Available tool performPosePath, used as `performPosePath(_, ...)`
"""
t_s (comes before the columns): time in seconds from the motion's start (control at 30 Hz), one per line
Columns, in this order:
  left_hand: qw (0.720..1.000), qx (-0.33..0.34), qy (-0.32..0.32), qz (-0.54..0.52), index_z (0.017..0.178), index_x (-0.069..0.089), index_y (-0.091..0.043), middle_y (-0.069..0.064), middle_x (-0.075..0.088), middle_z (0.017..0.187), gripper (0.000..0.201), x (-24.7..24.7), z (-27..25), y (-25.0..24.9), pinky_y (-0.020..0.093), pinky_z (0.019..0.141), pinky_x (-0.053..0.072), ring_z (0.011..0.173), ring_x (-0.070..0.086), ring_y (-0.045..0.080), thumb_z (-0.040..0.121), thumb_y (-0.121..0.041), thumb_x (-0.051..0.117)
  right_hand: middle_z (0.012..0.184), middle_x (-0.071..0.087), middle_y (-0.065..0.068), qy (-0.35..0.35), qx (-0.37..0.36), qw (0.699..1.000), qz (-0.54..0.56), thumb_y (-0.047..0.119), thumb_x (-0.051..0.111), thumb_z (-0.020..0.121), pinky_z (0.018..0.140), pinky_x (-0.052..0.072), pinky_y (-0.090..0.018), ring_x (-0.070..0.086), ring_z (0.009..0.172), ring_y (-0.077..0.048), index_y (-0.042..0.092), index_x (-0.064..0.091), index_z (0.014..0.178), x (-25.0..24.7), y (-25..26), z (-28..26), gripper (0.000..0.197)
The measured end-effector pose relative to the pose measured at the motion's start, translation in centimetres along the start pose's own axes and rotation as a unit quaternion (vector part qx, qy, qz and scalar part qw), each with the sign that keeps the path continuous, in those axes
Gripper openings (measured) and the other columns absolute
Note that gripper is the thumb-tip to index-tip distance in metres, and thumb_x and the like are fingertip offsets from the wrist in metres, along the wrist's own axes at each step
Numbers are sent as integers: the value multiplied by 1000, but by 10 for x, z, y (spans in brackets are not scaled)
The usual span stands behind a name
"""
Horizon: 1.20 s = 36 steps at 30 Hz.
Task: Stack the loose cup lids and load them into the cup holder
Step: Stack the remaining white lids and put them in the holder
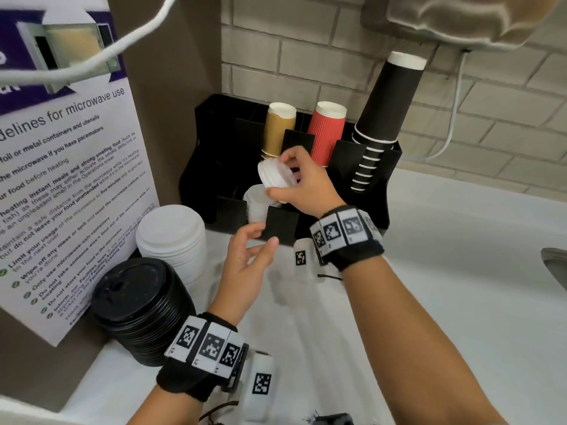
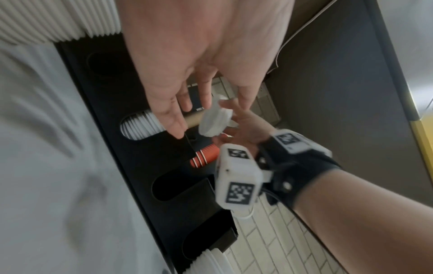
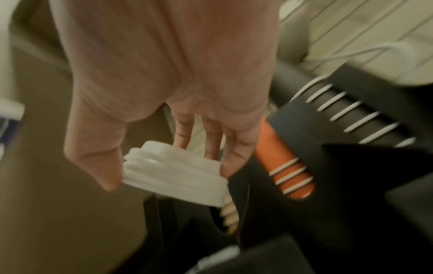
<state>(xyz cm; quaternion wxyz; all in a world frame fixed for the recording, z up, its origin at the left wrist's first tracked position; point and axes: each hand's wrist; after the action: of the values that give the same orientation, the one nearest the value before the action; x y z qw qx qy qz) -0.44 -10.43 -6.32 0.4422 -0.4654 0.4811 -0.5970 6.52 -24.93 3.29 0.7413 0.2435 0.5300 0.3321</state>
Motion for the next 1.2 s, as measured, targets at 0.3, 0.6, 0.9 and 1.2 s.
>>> performPosePath(0.3, 999, -30, -3, 20, 107, 63, -31, -2, 51, 124, 16, -10, 6, 6, 25, 89, 50, 95, 62, -3, 91, -28, 62, 125, 47, -12, 127, 19, 974, -188, 20, 76, 71, 95, 43, -45, 48, 113, -32, 15, 51, 124, 42, -20, 45, 58)
performPosePath(0.6, 999, -36, -7, 28, 102, 63, -31, -2, 51, 123, 11, -8, 7, 4, 21, 86, 50, 96, 63, 5, 93, -26, 59, 125, 41, -10, 144, -20, 931, -336, 29, 80, 67, 93, 37, -38, 41, 112, -29, 19, 44, 126, 54, -30, 36, 71)
performPosePath(0.9, 999, -44, 0, 28, 104, 62, -32, 3, 53, 125, 12, -4, 5, 2, 21, 85, 46, 102, 64, 13, 95, -26, 58, 128, 41, -12, 104, -54, 907, -404, 21, 67, 78, 92, 36, -36, 38, 115, -30, 21, 40, 132, 65, -35, 26, 60)
performPosePath(1.2, 999, -20, 0, 34, 104, 62, -29, 5, 51, 124, 13, -5, 4, -2, 29, 92, 51, 93, 61, 3, 95, -22, 56, 109, 54, -12, -123, -22, 989, -84, 19, 73, 74, 86, 42, -33, 51, 99, -24, 9, 57, 112, 19, -24, -12, 43)
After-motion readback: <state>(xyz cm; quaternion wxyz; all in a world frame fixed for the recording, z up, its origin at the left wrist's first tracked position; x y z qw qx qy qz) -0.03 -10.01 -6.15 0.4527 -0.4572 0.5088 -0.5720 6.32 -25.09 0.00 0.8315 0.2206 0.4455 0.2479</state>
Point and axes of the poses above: each hand's wrist, its own z-axis towards the middle knuckle, its own x-axis out of the palm, y = z × x
